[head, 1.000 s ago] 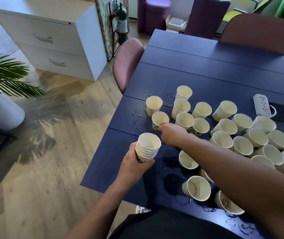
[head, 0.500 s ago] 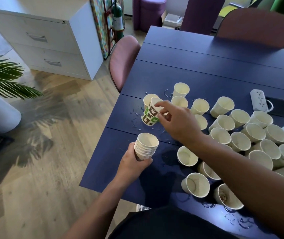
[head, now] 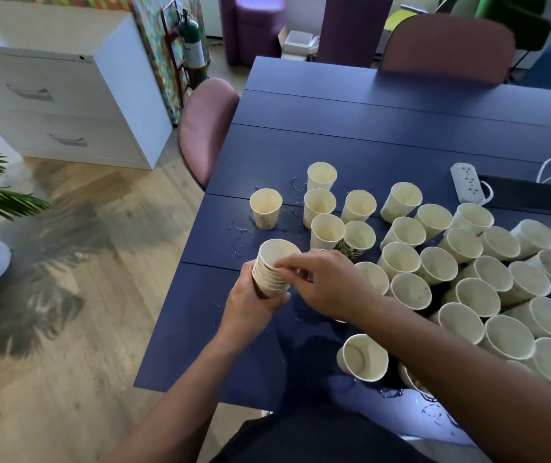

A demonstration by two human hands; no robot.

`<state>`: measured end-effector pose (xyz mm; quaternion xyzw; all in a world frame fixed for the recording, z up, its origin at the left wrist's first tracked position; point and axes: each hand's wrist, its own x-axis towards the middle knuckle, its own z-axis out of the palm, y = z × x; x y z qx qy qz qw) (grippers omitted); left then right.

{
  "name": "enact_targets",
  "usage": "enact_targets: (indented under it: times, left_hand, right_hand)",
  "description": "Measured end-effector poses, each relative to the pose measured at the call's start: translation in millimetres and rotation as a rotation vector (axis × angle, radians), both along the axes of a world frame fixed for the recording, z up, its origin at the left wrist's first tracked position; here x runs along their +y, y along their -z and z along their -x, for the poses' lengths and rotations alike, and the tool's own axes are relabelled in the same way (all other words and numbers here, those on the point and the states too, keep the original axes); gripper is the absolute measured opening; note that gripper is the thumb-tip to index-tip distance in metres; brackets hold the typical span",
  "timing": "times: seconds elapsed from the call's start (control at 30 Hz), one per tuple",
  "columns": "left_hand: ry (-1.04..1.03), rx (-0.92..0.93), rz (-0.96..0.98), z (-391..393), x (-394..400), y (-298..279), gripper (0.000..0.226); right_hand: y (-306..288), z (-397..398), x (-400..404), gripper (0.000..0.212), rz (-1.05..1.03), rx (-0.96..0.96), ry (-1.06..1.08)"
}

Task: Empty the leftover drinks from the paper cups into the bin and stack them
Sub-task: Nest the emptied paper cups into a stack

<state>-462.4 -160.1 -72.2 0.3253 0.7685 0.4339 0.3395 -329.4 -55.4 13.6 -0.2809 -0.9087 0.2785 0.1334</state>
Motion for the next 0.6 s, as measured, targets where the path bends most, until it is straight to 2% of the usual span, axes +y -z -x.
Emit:
enact_targets:
  times: [0.1, 0.17, 0.37, 0.53, 0.6]
  left_hand:
    - [-0.002, 0.007, 0.014, -1.8, -1.2, -1.4, 0.06]
    - [0.011, 0.0, 0.011, -3.4, -2.2, -1.6, 0.058]
    - [0.044, -0.02, 0.034, -9.9, -8.0, -1.8, 0.059]
    - [0.042, -0.021, 0.063, -12.0, -14.0, -2.5, 0.058]
    - [0.041, -0.018, 0.073, -12.0, -15.9, -2.8, 0.058]
  right_hand:
    - [-2.7, -2.6, 15.5, 0.021, 0.009, 0.061, 0.123]
    - [3.1, -3.6, 31.2, 0.02, -0.049, 0.032, 0.204]
    - [23.4, -1.4, 70.3, 0.031, -0.157, -0.285, 0.338]
    - [38.6, 6.1, 83.1, 0.018, -0.182, -0.509, 0.323]
    - [42.5, 6.2, 85.3, 0.022, -0.167, -0.529, 0.305]
